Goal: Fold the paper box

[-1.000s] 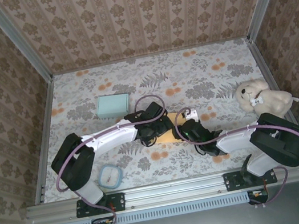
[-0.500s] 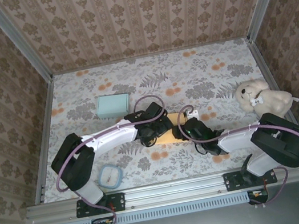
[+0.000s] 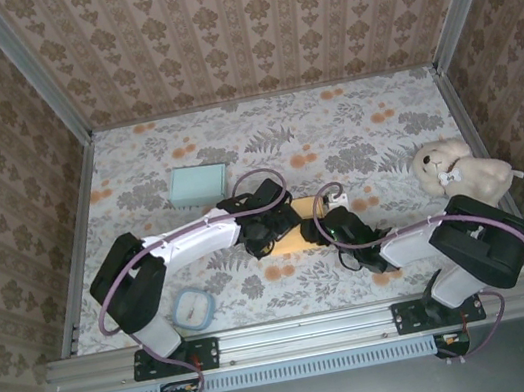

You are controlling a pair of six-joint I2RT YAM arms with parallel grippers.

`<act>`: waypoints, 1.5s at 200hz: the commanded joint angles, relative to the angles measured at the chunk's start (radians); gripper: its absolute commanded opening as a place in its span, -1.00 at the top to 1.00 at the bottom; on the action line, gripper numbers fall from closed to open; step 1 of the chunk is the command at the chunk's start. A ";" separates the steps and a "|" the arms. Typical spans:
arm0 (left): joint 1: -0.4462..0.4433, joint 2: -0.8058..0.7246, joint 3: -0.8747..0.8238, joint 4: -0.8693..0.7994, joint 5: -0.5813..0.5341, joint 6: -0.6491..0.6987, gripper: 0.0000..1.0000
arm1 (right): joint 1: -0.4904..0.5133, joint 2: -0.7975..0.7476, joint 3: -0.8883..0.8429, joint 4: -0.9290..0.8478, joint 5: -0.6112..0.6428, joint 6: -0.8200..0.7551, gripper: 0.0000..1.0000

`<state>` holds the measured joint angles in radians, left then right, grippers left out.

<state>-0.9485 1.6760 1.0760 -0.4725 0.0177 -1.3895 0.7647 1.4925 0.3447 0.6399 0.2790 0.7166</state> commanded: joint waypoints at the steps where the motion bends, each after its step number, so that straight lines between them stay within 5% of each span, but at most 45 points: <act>1: -0.020 0.018 0.005 0.036 0.084 -0.027 -0.85 | -0.001 0.026 -0.020 0.026 -0.061 0.051 -0.28; 183: 0.017 0.017 -0.053 0.038 0.053 -0.039 -0.77 | 0.000 -0.298 -0.051 -0.288 0.018 -0.076 -0.21; 300: 0.020 0.035 -0.026 0.015 0.046 -0.026 -0.71 | -0.071 -0.171 -0.012 -0.181 -0.025 -0.134 -0.21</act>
<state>-0.9398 1.7008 1.0344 -0.4271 0.0681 -1.4075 0.7113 1.2919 0.3134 0.4026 0.2829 0.5957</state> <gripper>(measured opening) 0.855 0.612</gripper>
